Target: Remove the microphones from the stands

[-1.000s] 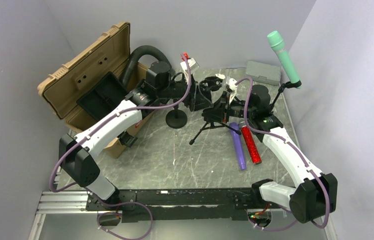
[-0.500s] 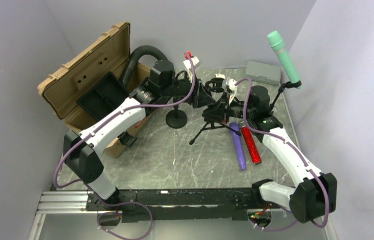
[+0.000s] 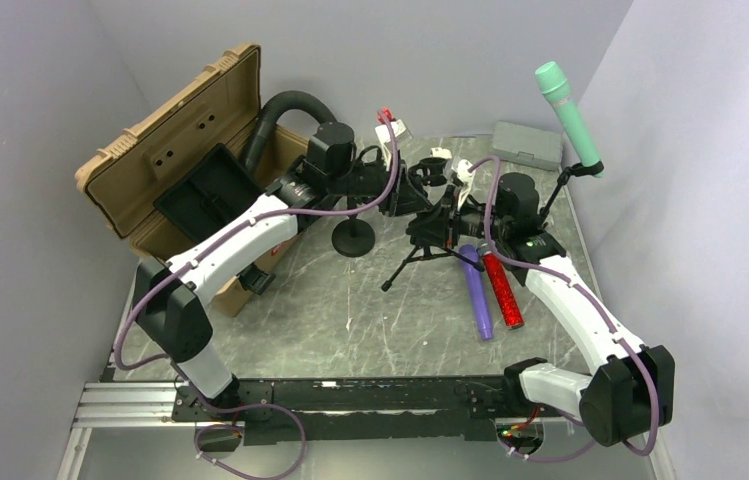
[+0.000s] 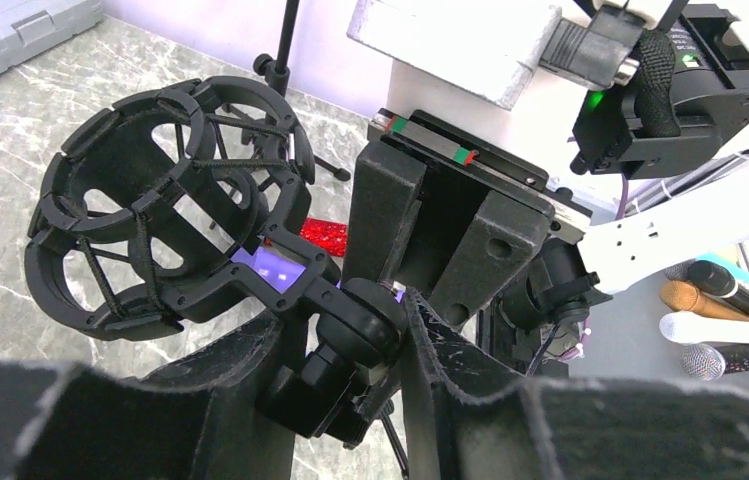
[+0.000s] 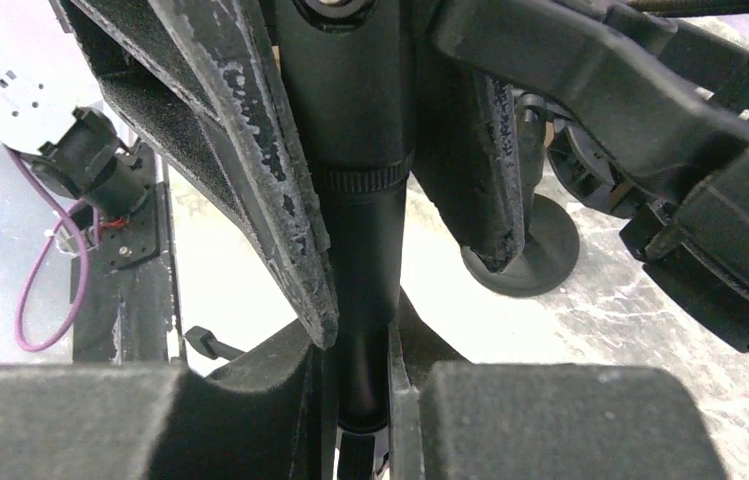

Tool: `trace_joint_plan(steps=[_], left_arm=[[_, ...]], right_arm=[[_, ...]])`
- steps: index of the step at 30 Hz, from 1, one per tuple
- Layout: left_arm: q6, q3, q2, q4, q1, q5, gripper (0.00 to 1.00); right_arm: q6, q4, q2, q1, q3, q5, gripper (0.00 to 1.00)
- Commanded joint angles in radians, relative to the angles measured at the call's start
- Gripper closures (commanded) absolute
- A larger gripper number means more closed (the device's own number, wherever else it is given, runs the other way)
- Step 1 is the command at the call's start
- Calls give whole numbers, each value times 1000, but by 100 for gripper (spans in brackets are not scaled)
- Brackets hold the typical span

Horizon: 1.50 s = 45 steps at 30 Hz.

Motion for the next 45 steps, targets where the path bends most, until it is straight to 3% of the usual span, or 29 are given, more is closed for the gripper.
trace_joint_plan(steps=[1, 5, 11, 24, 35, 45], left_arm=[[22, 58, 23, -8, 2, 10, 100], [63, 99, 42, -43, 7, -10, 100], [127, 136, 78, 8, 22, -51, 100], [164, 293, 237, 64, 31, -41, 100], [152, 468, 398, 211, 60, -40, 100], [120, 450, 526, 281, 72, -35, 100]], right_arm=[[-52, 58, -39, 4, 14, 20, 76], [-59, 42, -58, -6, 10, 63, 42], [-153, -85, -82, -15, 44, 116, 24], [-249, -214, -157, -52, 16, 151, 23], [-271, -249, -178, -81, 0, 151, 24], [-269, -270, -184, -118, 2, 145, 25]])
